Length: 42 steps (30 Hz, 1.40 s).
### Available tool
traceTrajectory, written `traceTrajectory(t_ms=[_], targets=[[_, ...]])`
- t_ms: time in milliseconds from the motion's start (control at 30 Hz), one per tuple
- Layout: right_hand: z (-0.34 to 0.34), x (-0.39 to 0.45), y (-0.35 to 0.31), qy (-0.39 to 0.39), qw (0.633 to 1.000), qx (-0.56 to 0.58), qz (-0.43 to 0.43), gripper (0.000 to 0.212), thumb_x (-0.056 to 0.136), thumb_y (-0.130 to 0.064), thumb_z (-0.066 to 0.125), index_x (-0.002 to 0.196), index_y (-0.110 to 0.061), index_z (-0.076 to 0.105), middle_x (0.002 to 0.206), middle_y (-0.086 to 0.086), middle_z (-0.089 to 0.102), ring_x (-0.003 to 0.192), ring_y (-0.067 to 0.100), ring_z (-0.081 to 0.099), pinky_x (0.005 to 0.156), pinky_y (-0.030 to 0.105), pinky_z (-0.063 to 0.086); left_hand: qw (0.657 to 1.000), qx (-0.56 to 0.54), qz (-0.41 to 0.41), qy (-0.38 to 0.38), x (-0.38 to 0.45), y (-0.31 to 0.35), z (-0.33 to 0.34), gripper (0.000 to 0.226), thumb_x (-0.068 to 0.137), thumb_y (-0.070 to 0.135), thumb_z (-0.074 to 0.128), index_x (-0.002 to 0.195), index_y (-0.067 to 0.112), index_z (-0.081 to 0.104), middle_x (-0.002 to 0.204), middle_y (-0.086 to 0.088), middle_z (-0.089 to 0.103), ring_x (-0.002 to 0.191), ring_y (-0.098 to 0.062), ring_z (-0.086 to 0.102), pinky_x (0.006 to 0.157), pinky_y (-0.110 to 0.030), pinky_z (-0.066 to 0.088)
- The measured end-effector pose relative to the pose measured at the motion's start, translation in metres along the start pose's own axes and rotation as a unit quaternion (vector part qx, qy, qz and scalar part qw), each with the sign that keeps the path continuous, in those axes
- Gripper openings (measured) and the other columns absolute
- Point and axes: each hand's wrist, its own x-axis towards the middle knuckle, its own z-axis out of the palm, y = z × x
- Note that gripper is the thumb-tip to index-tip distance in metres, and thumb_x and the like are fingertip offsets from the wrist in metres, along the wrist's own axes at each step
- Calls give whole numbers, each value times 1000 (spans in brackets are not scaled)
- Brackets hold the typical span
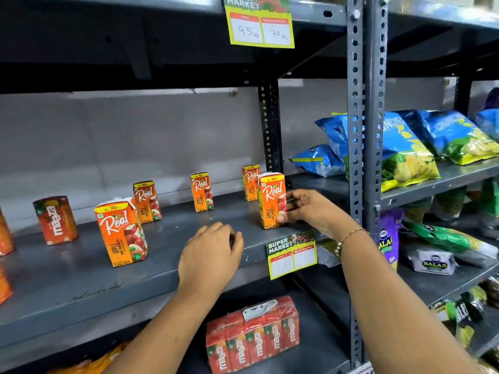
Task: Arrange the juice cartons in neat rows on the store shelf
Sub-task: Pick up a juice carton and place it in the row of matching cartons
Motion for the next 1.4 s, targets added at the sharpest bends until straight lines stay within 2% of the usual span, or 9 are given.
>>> traceTrajectory(t_ms=[100, 233, 367, 600, 733, 933, 1167, 1300, 1400], targets=[[-2, 1, 1, -4, 1000, 21, 4, 42, 71, 5, 77, 109, -6, 63, 101, 15, 74, 92, 24, 71, 88, 33, 57, 1000, 1, 0, -1, 0, 0, 0, 30, 93, 40, 40, 81, 21, 62, 83, 8, 61, 83, -14, 54, 59, -28, 36], [0, 0, 0, -11, 1000, 21, 2, 39, 72, 7, 75, 104, -10, 62, 96, 10, 74, 87, 19, 71, 85, 29, 57, 1000, 4, 4, 0, -1, -1, 1, 30, 92, 39, 41, 80, 20, 61, 83, 7, 62, 82, -15, 54, 59, -29, 37], [1, 0, -1, -5, 1000, 19, 6, 39, 71, 7, 76, 103, -9, 62, 101, 13, 74, 92, 23, 71, 89, 32, 56, 1000, 3, 4, 0, 0, -2, 1, 30, 93, 39, 41, 80, 21, 61, 83, 8, 62, 82, -15, 54, 58, -28, 37], [1, 0, 0, -9, 1000, 23, 4, 42, 73, 10, 73, 111, -2, 61, 94, 8, 73, 84, 17, 70, 75, 21, 57, 1000, 6, 3, -5, -1, -1, 0, 31, 93, 38, 40, 82, 20, 62, 85, 7, 62, 83, -14, 54, 60, -28, 38], [1, 3, 3, -13, 1000, 25, -1, 36, 74, 9, 72, 104, -8, 62, 91, 6, 72, 87, 19, 69, 85, 29, 56, 1000, 5, 1, -5, -1, -1, 0, 32, 93, 38, 40, 82, 20, 62, 84, 7, 62, 82, -14, 53, 59, -28, 37], [-1, 3, 2, -22, 1000, 20, -1, 32, 77, 6, 71, 104, -9, 64, 93, 6, 72, 89, 19, 69, 89, 31, 55, 1000, 7, 3, -9, -1, -1, 0, 33, 93, 39, 39, 85, 20, 64, 87, 7, 62, 85, -14, 54, 61, -30, 44], [-3, 4, 3, -13, 999, 33, 5, 30, 79, 7, 68, 105, -6, 64, 97, 10, 72, 90, 20, 68, 85, 27, 56, 1000, 4, 7, -4, -2, -2, 1, 33, 93, 38, 40, 86, 19, 65, 87, 7, 64, 86, -14, 55, 62, -31, 47], [0, 5, 2, -1, 1000, 23, 8, 31, 80, 6, 68, 107, -6, 63, 101, 12, 71, 94, 23, 68, 90, 31, 55, 1000, 7, 9, -1, -2, -2, 1, 33, 93, 38, 40, 87, 19, 66, 87, 6, 64, 86, -14, 56, 62, -31, 46], [1, 6, 2, 3, 1000, 10, 8, 32, 80, 5, 68, 110, -5, 62, 100, 10, 71, 95, 22, 67, 87, 28, 55, 1000, 10, 11, 0, -2, -1, 0, 33, 94, 37, 39, 88, 19, 66, 88, 6, 64, 86, -14, 56, 63, -30, 45]])
